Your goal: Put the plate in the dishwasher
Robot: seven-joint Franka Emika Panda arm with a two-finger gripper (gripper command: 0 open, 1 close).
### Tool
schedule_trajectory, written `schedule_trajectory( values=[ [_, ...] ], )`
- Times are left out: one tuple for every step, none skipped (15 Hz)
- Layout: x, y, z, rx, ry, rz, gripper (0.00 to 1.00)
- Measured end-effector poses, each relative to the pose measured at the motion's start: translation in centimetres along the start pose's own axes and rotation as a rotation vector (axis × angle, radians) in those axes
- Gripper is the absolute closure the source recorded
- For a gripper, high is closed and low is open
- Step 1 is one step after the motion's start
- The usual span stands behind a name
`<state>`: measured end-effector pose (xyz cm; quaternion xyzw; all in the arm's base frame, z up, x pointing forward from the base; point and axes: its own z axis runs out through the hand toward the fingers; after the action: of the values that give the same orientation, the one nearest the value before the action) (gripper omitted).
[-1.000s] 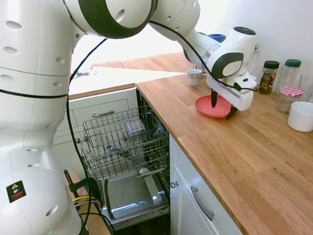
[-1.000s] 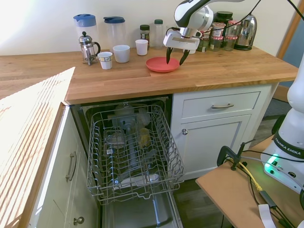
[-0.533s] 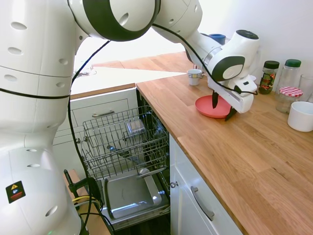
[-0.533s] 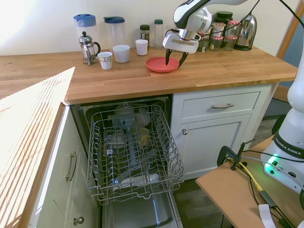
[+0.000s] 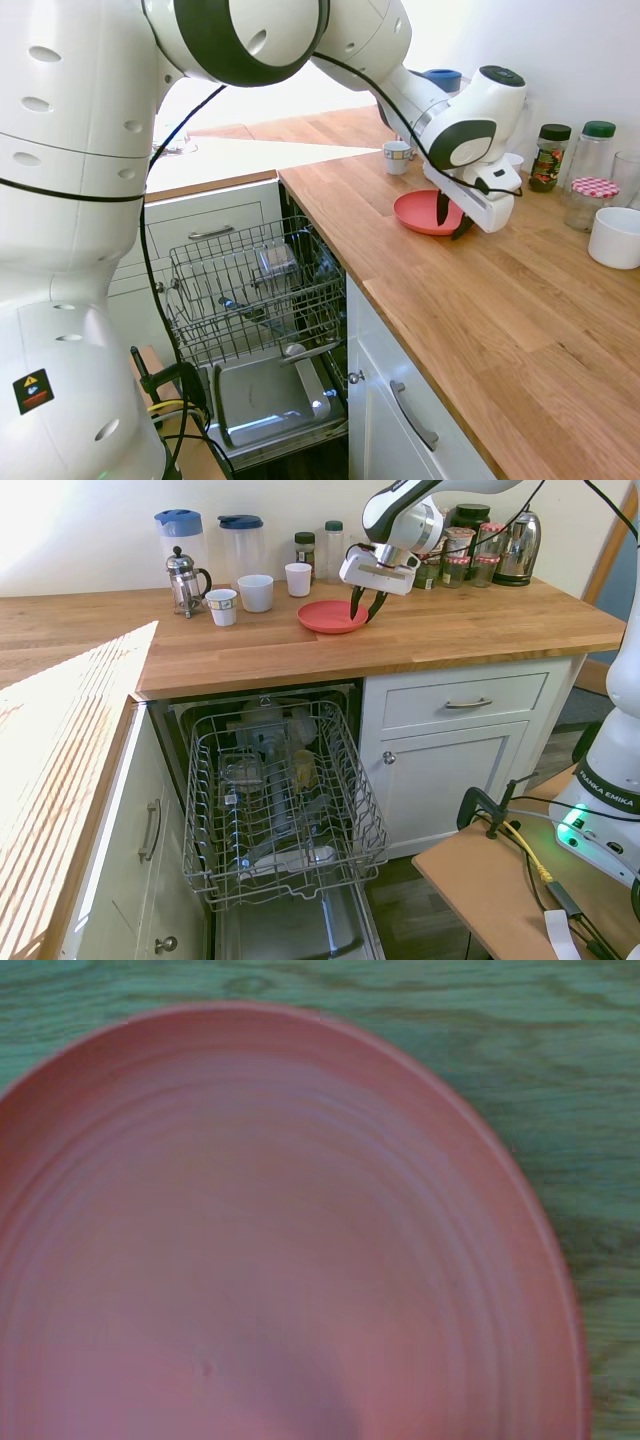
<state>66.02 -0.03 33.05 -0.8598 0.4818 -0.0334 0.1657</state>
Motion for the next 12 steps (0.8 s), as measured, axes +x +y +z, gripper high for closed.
schedule_trajectory(
  values=[
    [0.0,0.1,0.1,0.005,0.001,0.000,1.00],
    [-0.1,0.0,0.2,0.005,0.001,-0.002,1.00],
    [-0.3,0.0,0.2,0.005,0.000,-0.004,1.00],
    [-0.5,-0.1,0.3,0.004,-0.002,-0.007,1.00],
    [-0.7,-0.3,0.3,0.004,-0.003,-0.009,1.00],
    [-0.9,-0.4,0.3,0.006,-0.002,-0.011,1.00],
    [-1.2,-0.7,0.3,0.008,-0.002,-0.012,1.00],
    [-1.4,-0.8,0.2,0.009,-0.001,-0.012,1.00],
    [-1.6,-0.9,0.1,0.010,0.001,-0.015,1.00],
    [-1.5,-0.9,0.0,0.010,0.003,-0.015,1.00],
    [-1.3,-0.7,-0.5,0.006,0.014,-0.021,1.00],
    [-0.8,-0.6,-1.7,0.002,0.036,-0.031,1.00]
  ],
)
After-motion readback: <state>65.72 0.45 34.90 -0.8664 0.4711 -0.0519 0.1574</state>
